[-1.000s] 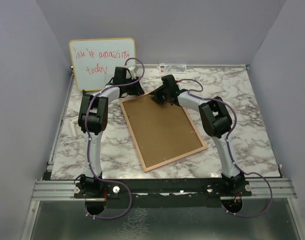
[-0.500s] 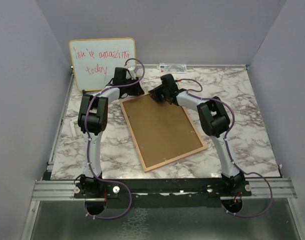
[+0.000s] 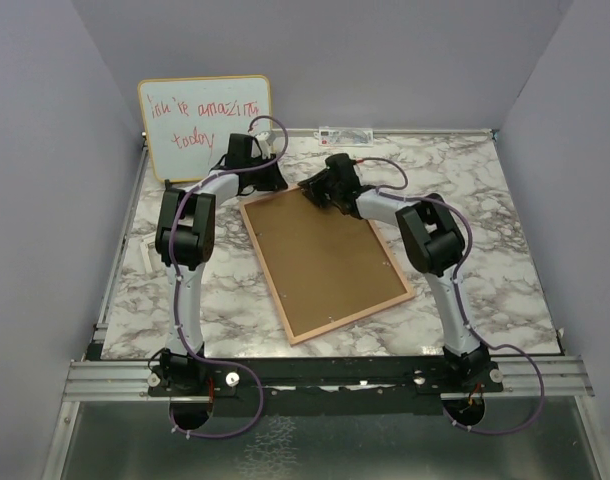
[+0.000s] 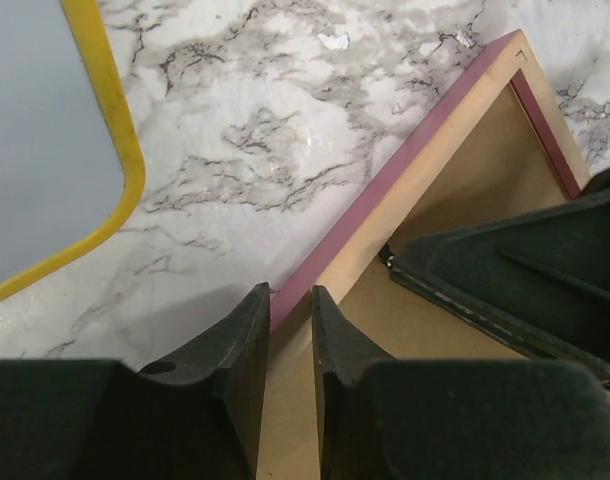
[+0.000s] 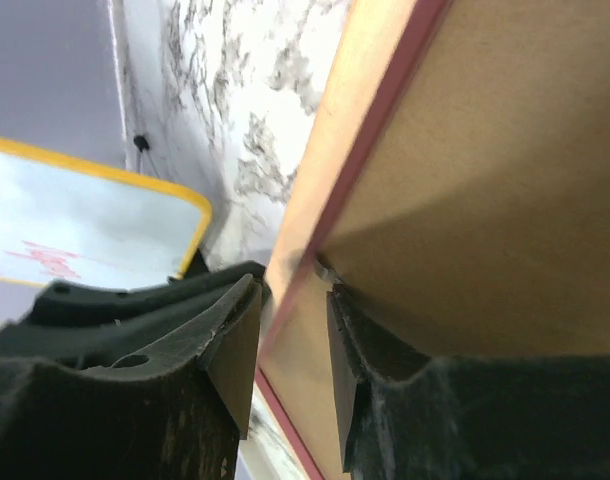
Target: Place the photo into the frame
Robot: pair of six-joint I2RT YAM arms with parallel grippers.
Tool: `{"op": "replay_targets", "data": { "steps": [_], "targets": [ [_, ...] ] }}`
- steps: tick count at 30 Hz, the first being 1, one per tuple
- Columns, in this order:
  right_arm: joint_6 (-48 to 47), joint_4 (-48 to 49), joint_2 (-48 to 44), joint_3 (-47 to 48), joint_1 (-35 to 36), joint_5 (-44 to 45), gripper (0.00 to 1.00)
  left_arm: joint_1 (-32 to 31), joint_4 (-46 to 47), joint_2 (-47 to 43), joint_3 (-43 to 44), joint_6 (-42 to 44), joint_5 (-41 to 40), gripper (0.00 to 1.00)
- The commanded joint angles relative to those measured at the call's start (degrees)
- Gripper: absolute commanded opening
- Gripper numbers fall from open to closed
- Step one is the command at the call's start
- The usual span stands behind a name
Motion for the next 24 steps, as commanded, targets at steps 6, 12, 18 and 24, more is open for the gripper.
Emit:
{"op": "replay_targets", "data": {
  "steps": [6, 12, 18, 24],
  "targets": [
    [-25.23, 2.56, -23.08, -14.89, -0.27, -0.3, 0.44, 0.04, -10.48, -3.63, 7.06, -6.59, 0.99, 0.32],
    [-43.12, -16.2, -35.24, -20.8, -0.66, 2.26, 0.48, 0.04, -13.51, -10.9, 3.74, -8.48, -4.08, 0.44],
    [-57.88, -21.29, -43.97, -30.3, -0.58, -6.03, 0.54, -0.34, -13.61, -22.38, -8.47, -12.71, -10.51, 0.57],
    [-62.24, -27.28, -40.4, -27.77, 5.56, -9.19, 0.55, -0.71, -13.7, -36.45, -22.25, -20.31, -21.76, 0.61]
  ]
}}
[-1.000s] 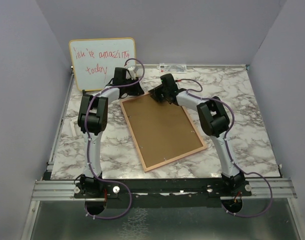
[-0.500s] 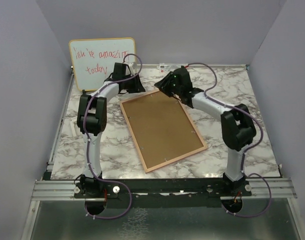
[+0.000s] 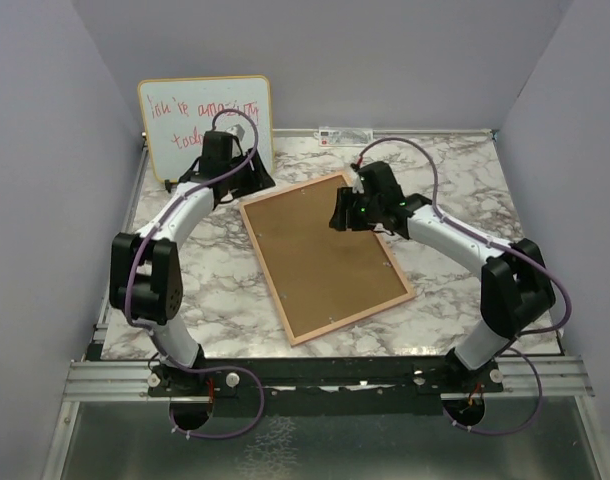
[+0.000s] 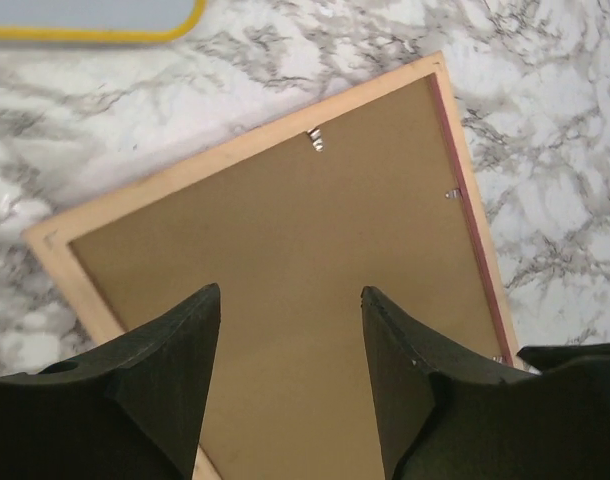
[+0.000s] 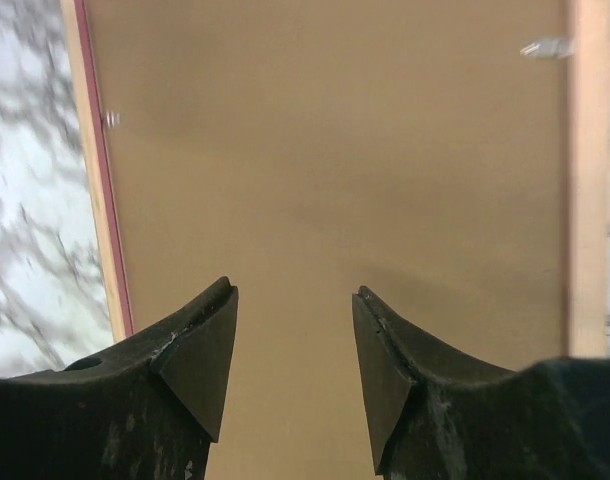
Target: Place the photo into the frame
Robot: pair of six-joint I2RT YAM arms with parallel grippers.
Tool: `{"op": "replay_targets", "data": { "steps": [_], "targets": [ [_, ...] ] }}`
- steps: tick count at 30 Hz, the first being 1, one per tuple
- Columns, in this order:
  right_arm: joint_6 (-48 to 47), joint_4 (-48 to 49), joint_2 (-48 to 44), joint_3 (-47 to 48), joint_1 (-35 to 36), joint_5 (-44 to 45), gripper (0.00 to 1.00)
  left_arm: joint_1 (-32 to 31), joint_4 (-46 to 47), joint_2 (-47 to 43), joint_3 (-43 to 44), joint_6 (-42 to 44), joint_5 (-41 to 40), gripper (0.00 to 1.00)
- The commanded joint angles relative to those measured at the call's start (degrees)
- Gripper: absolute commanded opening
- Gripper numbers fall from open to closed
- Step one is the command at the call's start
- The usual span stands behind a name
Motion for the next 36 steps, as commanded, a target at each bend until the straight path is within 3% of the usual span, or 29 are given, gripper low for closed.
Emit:
{"op": "replay_targets", "data": {
  "steps": [1, 10, 19, 28, 36],
  "targets": [
    [-7.27, -7.03, 3.52, 2.93, 6.65, -3.25, 0.55, -0.35, -1.77, -10.63, -9.47, -7.5, -13.13, 0.61],
    [-3.65, -15.18, 21.39, 21.9, 19.46, 8.79, 0.56, -0.25, -7.51, -28.88, -22.84, -17.7, -28.64, 0.63],
    [-0.65, -20.99, 35.9, 40.26, 24.2, 11.83, 0.52, -0.17, -12.67, -43.62, -35.39, -24.84, -26.36, 0.63],
    [-0.66, -24.18, 41.05, 44.23, 28.35, 17.68, 0.48, -0.07, -18.31, -50.56, -41.43, -28.05, -29.06, 0.64],
    [-0.66, -27.84, 43.85, 47.23, 30.47, 24.17, 0.32, 0.02, -19.8, -50.72, -42.69, -29.49, -30.23, 0.62]
  ]
}}
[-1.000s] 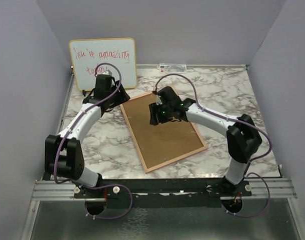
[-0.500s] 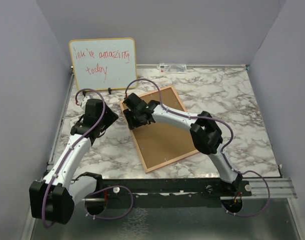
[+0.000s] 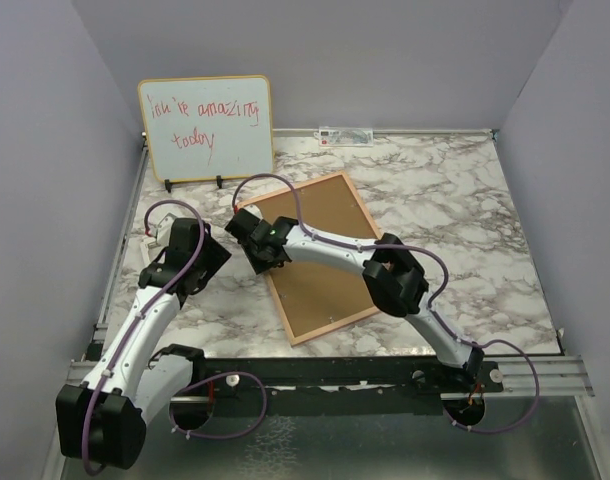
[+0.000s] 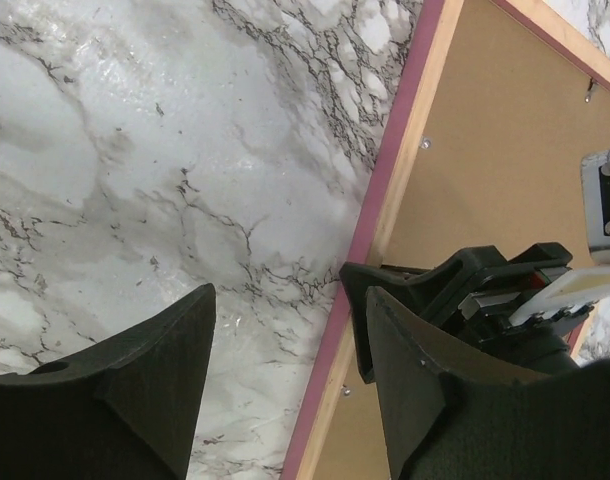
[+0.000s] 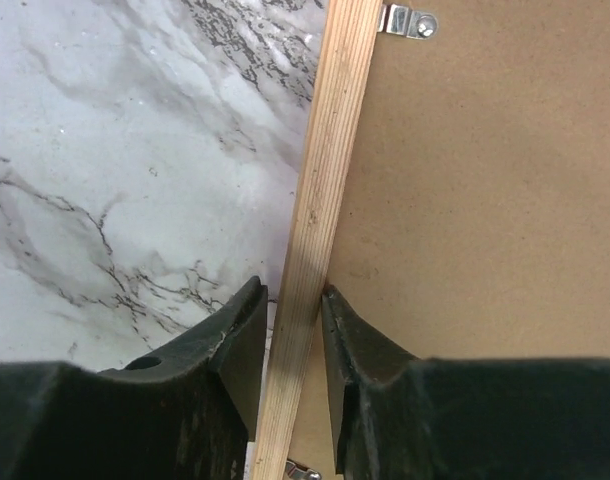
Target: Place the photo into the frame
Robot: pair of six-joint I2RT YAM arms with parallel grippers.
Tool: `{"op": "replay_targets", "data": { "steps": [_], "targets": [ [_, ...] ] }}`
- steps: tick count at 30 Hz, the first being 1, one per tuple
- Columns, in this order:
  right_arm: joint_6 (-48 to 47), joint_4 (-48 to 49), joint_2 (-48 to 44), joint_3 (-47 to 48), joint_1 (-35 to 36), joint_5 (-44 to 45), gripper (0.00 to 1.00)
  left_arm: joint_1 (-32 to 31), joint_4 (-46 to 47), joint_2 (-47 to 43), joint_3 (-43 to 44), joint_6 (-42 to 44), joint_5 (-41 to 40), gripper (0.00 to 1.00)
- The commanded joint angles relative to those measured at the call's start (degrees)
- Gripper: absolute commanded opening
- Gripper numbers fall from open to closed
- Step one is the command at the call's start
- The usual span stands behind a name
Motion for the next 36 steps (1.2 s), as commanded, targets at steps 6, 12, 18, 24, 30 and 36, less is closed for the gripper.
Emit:
{"op": "replay_targets", "data": {
  "steps": [6, 12, 18, 24, 30, 36],
  "targets": [
    [1.12, -9.88, 3.93, 6.74, 2.08, 12.09, 0.05, 0.13, -1.97, -0.64, -0.88, 0.14, -2.06, 0.63],
    [-0.1, -6.49, -3.92, 8.66, 1.54, 6.7, 0.01, 0.3, -0.8, -3.0, 0.38, 2.5, -1.77, 0.63],
    [3.16, -8.16, -9.73, 13.07, -3.04, -1.25, 0.01, 0.31, 6.89, -7.51, 0.64, 7.8, 10.21, 0.66],
    [5.9, -7.72, -13.73, 12.75, -5.29, -5.57, 0.0, 0.3, 13.97, -9.18, -2.22, 10.32, 27.56, 0.73],
    [8.89, -7.01, -14.94, 13.16, -6.08, -9.52, 0.01, -0.22, 32.34, -8.83, -6.66, 3.3, 43.11, 0.85],
    [11.46, -7.47, -14.38, 14.81, -6.09, -11.02, 0.01, -0.44, 43.13, -3.57, -10.25, -7.5, 45.76, 0.88]
  ]
}}
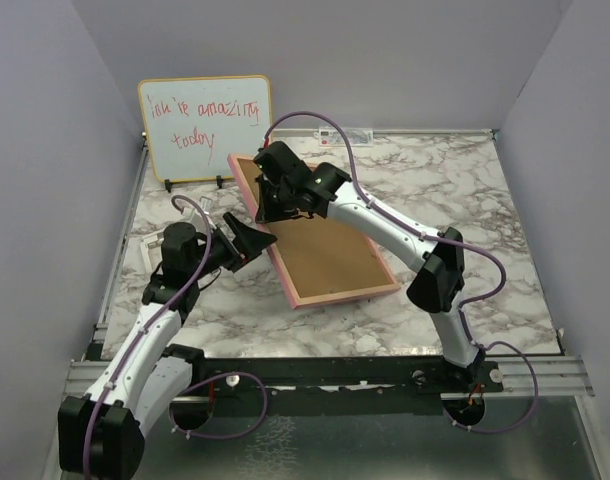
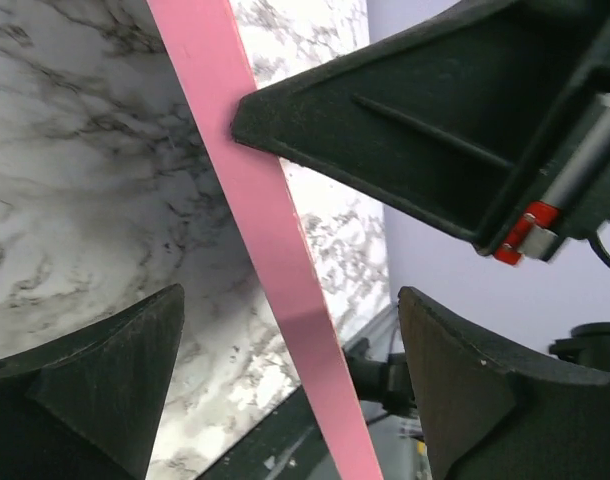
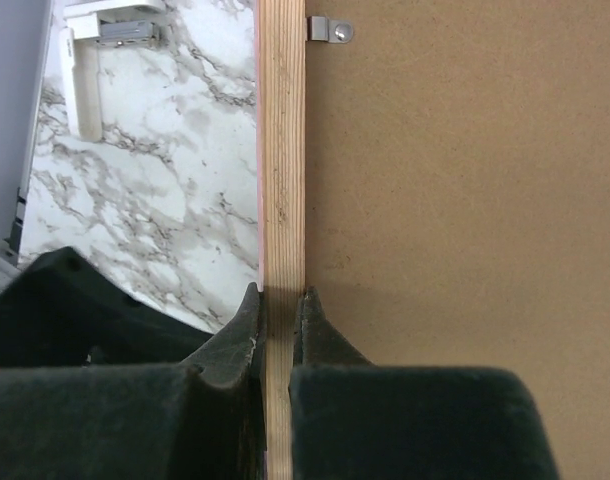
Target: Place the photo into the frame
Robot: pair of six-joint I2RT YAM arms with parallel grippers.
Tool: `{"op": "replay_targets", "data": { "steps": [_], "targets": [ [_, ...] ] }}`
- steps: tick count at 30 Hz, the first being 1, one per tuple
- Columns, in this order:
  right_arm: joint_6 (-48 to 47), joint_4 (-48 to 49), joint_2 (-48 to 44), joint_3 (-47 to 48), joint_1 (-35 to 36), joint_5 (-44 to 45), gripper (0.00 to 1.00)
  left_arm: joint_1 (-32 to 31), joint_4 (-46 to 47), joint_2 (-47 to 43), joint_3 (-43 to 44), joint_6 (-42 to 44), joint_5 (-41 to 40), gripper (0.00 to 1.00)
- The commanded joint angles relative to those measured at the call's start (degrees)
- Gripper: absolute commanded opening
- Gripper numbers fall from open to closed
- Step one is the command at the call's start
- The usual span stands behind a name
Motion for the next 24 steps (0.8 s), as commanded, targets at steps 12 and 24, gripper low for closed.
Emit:
{"op": "replay_targets", "data": {
  "steps": [12, 24],
  "targets": [
    [5.45, 2.46, -0.16, 5.57, 0.49, -3.83, 0.01, -0.28, 6.43, 11.0, 3.4, -7.29, 6.61, 0.44],
    [0.47, -1.04, -15.71, -4.17, 0.49, 11.13, 0.6, -0.32, -4.35, 13.0, 11.75, -5.05, 5.65, 0.01]
  ]
}}
